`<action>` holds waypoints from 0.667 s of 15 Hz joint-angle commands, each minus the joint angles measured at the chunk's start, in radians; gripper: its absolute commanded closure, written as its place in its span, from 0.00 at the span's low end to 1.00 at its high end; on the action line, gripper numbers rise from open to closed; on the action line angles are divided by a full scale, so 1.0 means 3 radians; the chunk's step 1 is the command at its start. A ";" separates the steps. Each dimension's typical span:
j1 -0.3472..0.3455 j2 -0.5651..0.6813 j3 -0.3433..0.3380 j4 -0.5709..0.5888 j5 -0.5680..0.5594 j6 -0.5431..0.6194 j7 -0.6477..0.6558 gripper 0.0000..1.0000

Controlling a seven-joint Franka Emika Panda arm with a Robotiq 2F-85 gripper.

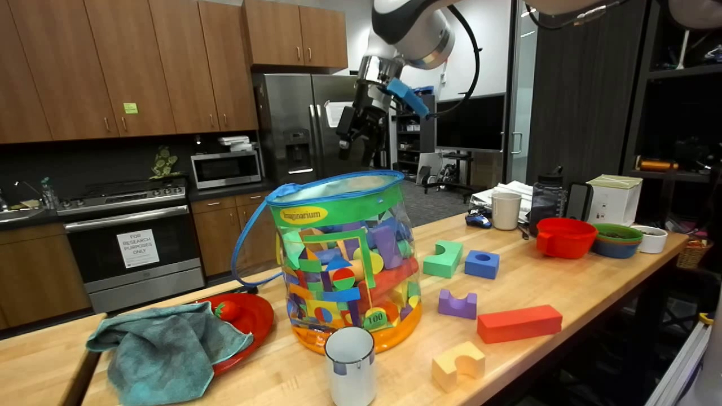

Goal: Pick one purple triangular block from the clear block bag and place it on the table

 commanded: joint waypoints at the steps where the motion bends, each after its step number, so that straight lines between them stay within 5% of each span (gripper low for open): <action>1: -0.0010 0.0042 0.0018 0.0030 0.0022 -0.0196 -0.0091 0.00; 10: 0.0000 0.0059 0.0026 0.0008 -0.0003 -0.0223 -0.0028 0.00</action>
